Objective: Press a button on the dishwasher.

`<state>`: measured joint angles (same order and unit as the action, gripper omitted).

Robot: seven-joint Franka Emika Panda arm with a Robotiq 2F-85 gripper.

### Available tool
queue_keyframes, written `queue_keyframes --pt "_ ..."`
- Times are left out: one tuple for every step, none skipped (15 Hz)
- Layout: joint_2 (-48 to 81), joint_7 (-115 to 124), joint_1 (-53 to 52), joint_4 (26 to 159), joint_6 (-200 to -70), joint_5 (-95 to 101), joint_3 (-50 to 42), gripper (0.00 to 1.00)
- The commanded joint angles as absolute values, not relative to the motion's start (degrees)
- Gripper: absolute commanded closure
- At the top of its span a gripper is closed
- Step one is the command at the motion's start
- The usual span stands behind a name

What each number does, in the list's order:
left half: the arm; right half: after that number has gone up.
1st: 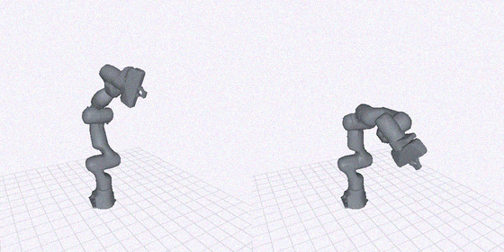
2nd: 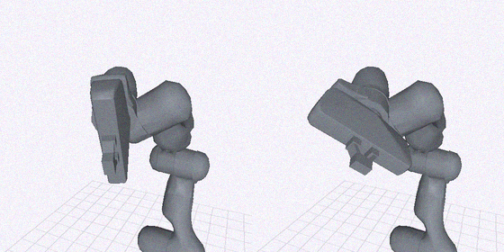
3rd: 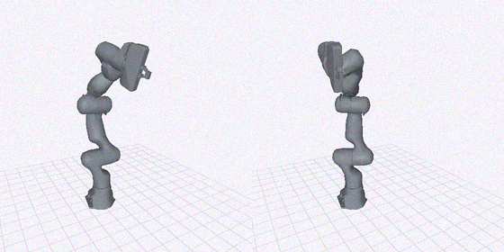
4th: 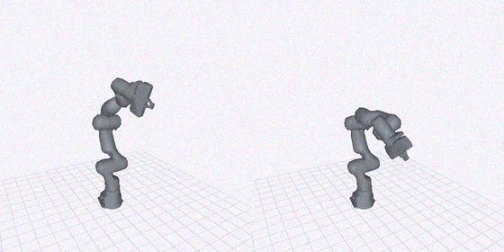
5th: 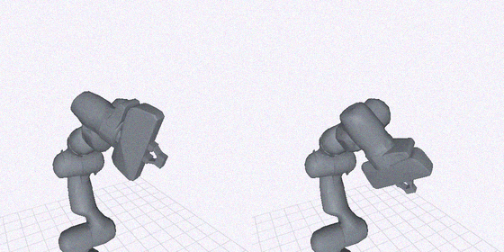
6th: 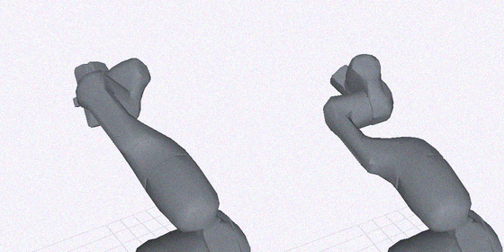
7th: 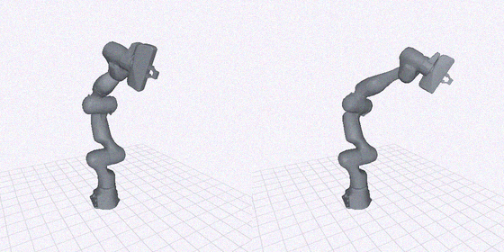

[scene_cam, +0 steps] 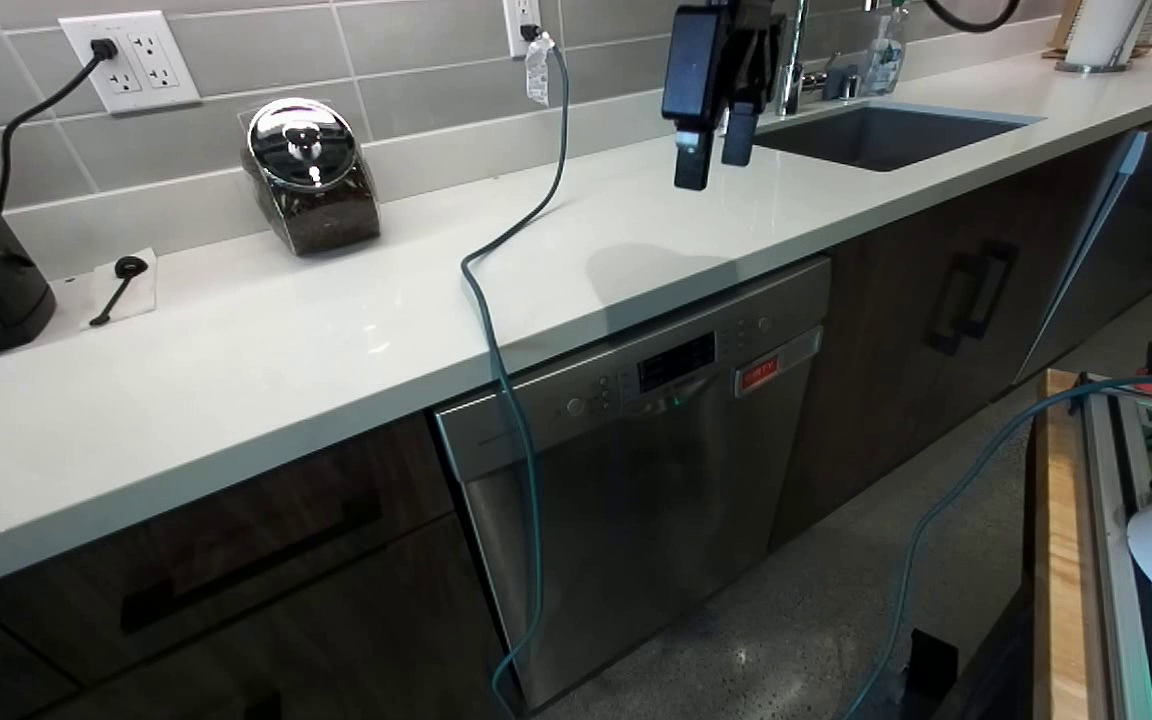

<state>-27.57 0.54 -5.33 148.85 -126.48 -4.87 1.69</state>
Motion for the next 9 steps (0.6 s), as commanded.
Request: queue_keyframes --pt "-24.9 -0.4 -7.0 151.4 -133.5 -7.0 2.9 0.00" --pt "-24.1 -0.4 -7.3 151.7 -134.8 -7.2 3.0 0.00" --pt "-23.3 -0.3 -7.5 152.0 -135.7 -7.2 3.1 0.00" --pt "-25.0 0.4 -6.6 151.0 -132.9 -5.8 3.1 0.00" --pt "-24.5 0.4 -6.7 151.1 -133.3 -5.8 3.2 0.00" --pt "-24.4 0.4 -6.7 151.1 -133.3 -5.8 3.2 0.00" --pt "-24.5 0.4 -6.6 151.0 -133.3 -5.8 3.2 0.00" --pt "-24.6 0.4 -6.5 150.9 -133.3 -5.8 3.2 0.00" --pt "-24.7 0.4 -6.5 150.9 -133.3 -5.8 3.2 0.00"
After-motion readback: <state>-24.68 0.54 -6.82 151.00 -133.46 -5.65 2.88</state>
